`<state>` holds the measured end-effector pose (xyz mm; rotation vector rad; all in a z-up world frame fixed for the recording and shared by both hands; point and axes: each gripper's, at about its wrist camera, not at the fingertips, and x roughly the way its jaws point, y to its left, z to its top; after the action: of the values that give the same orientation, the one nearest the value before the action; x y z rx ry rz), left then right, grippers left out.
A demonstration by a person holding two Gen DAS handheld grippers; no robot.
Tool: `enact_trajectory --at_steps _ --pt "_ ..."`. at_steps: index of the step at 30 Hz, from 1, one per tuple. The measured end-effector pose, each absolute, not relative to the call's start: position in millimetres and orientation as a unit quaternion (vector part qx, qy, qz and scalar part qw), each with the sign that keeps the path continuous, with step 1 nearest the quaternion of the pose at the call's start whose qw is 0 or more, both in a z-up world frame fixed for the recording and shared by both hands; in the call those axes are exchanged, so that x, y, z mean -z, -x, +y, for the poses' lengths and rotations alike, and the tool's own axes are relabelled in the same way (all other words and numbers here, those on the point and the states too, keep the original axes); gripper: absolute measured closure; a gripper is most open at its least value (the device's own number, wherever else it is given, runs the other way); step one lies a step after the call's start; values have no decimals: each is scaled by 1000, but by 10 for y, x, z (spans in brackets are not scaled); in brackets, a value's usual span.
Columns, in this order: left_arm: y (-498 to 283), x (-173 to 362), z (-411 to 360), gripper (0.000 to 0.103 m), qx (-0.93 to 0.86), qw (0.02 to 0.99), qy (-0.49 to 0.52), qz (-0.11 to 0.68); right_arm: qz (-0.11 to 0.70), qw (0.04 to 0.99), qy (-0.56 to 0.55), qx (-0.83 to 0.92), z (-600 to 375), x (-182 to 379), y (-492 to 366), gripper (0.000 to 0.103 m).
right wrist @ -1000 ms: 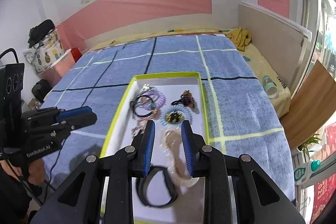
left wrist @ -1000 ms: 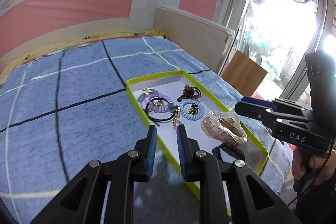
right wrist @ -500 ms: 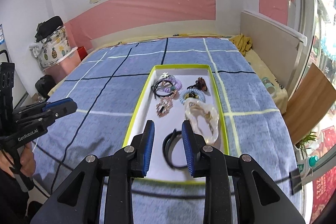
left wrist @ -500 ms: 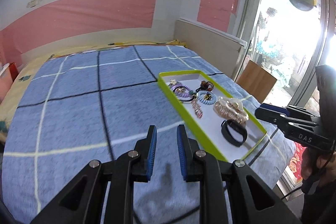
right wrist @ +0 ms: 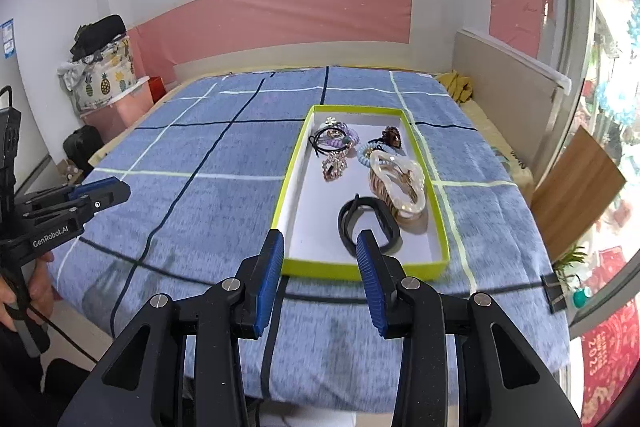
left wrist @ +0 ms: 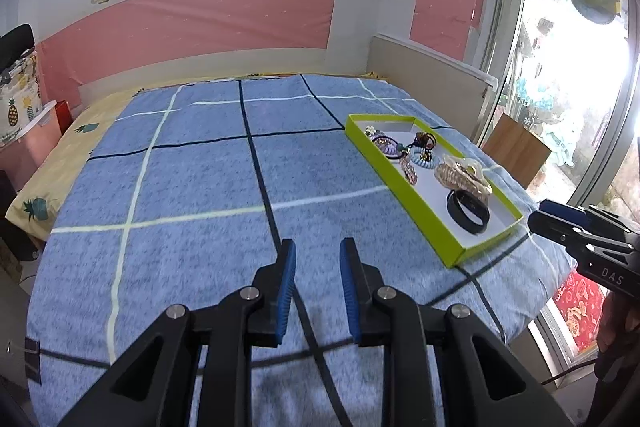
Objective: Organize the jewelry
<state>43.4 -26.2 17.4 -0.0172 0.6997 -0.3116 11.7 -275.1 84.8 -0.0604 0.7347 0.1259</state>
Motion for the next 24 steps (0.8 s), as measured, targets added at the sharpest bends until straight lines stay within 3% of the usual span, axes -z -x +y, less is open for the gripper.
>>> enact_trajectory --at_steps 24 --pt "-262 -223 -342 79 153 925 -2 349 362 931 42 -36 -2721 -885 85 64"
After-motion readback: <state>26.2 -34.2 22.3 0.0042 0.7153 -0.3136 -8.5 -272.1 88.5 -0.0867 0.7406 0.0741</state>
